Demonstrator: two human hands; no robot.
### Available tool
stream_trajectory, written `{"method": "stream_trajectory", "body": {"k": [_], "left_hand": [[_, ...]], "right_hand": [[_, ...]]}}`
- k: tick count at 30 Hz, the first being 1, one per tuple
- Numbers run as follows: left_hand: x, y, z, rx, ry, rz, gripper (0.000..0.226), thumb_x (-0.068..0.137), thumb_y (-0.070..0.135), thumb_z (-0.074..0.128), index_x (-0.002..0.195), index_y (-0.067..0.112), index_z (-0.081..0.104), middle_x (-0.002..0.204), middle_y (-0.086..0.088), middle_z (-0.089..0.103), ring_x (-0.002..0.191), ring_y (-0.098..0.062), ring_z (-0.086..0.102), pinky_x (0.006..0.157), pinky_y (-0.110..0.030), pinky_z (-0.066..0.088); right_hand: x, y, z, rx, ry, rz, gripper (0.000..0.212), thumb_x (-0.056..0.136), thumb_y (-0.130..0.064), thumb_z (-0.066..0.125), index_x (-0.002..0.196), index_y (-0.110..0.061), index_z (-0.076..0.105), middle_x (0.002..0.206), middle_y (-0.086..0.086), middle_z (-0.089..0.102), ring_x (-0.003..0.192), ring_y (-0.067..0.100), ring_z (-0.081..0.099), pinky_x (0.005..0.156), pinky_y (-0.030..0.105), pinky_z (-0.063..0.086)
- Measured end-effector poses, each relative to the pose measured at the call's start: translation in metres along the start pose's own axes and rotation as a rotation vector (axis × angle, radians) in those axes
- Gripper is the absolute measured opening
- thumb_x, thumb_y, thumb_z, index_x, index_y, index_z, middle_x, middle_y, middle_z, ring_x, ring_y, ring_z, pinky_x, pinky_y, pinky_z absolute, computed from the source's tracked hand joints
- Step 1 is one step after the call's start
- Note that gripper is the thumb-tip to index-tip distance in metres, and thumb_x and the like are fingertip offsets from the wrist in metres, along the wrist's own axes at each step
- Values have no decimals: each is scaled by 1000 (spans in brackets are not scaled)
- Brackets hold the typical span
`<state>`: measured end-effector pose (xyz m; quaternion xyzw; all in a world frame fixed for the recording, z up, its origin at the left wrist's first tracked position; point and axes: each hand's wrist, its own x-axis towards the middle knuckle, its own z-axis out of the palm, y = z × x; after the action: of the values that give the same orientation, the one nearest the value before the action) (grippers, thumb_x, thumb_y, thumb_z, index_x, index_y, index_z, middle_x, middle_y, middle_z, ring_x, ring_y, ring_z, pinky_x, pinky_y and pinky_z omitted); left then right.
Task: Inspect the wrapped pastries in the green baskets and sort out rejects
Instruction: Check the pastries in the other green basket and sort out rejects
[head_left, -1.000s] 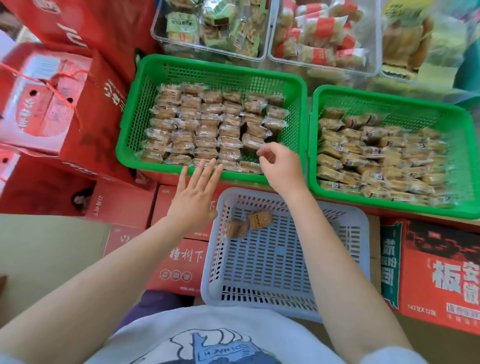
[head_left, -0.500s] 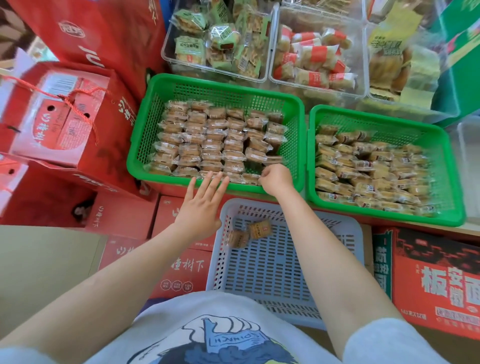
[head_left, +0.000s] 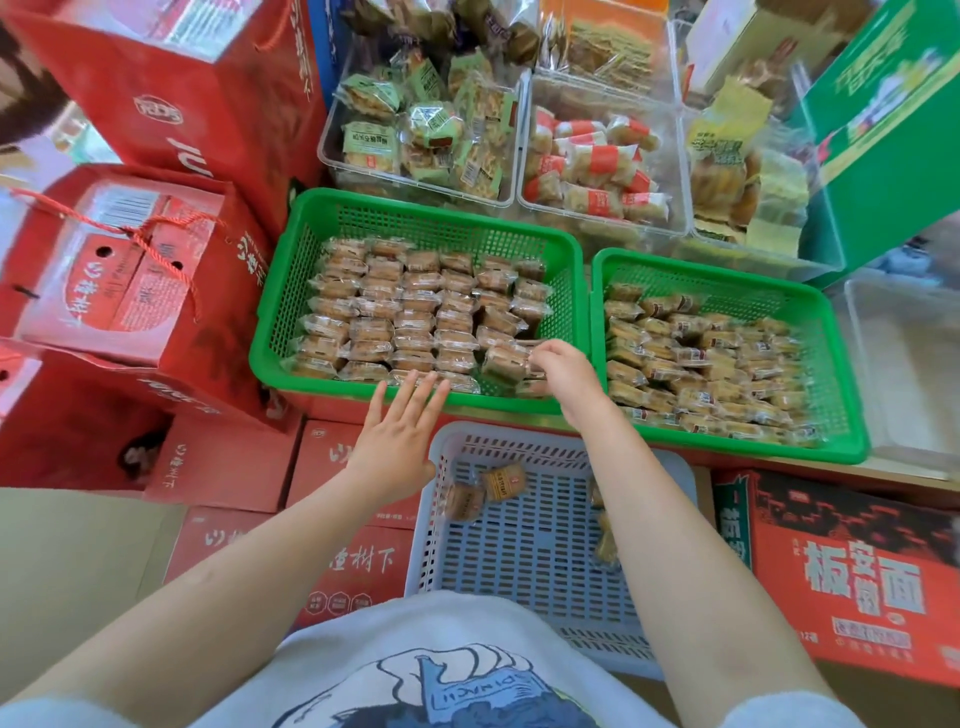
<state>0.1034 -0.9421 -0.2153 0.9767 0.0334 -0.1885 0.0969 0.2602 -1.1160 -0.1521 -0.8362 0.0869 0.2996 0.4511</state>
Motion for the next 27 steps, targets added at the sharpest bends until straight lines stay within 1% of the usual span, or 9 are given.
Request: {"method": "stream_trajectory", "body": {"k": [3, 6, 8, 10, 13, 18, 20, 23, 27], "left_hand": [[-2, 1, -17, -181, -50, 12, 95, 95, 50, 52, 159, 27, -13, 168, 4, -15, 151, -16, -24, 119, -46, -20], [-10, 1, -64, -1024, -128, -72, 81, 91, 52, 66, 157, 39, 22, 163, 10, 27, 152, -15, 20, 122, -44, 19], [-25, 5, -91, -1528, -85, 0, 74, 84, 47, 75, 148, 45, 37, 146, 10, 53, 134, -12, 51, 108, -40, 46], [-39, 10, -108, -1728, -32, 65, 58, 88, 32, 76, 140, 38, 51, 127, 3, 68, 115, -17, 67, 89, -38, 59], [-53, 15, -128, -1802, 54, 1, 30, 93, 18, 67, 123, 21, 67, 107, -7, 76, 97, -26, 73, 68, -33, 61], [-67, 3, -138, -1806, 5, -14, 36, 87, 28, 66, 119, 13, 71, 103, -17, 75, 80, -22, 71, 54, -25, 57], [-72, 1, -141, -1794, -54, 35, 36, 86, 28, 65, 117, 10, 72, 100, -18, 75, 75, -23, 70, 51, -24, 55], [-79, -1, -148, -1772, -142, 116, 33, 88, 23, 62, 116, 8, 71, 98, -17, 74, 74, -22, 70, 52, -25, 56], [-84, -3, -157, -1712, -102, 141, 15, 95, 5, 59, 107, 4, 67, 92, -14, 73, 73, -22, 70, 57, -31, 59]], "right_hand": [[-31, -7, -4, 298, -20, 5, 13, 101, -9, 46, 92, -7, 55, 99, 10, 58, 94, 23, 60, 93, 48, 51], [-68, -14, -7, 691, -63, 13, 20, 105, -7, 38, 102, -1, 57, 100, 18, 66, 92, 27, 65, 89, 46, 55], [-94, -18, -5, 885, -109, 41, 25, 105, -9, 37, 106, -2, 61, 100, 18, 70, 95, 28, 68, 85, 40, 58], [-116, -21, 2, 951, -164, 69, 28, 106, -12, 36, 111, -1, 61, 104, 19, 72, 97, 28, 71, 81, 36, 59], [-139, -23, 15, 841, -211, 78, 31, 107, -16, 35, 118, -1, 60, 107, 19, 73, 98, 30, 72, 81, 37, 60], [-159, -28, 16, 713, -175, -155, 27, 106, -23, 43, 129, -14, 54, 115, 12, 71, 98, 25, 68, 85, 43, 54], [-170, -35, 14, 728, -252, -199, 33, 98, -28, 52, 126, -11, 58, 109, 10, 71, 95, 22, 68, 81, 38, 57], [-180, -38, 13, 750, -245, -229, 23, 85, -21, 61, 106, -10, 63, 92, 6, 72, 83, 18, 68, 68, 27, 57], [-189, -35, 15, 869, -241, -242, 17, 87, -22, 59, 100, -11, 61, 93, 8, 70, 83, 19, 68, 70, 28, 57]]}}
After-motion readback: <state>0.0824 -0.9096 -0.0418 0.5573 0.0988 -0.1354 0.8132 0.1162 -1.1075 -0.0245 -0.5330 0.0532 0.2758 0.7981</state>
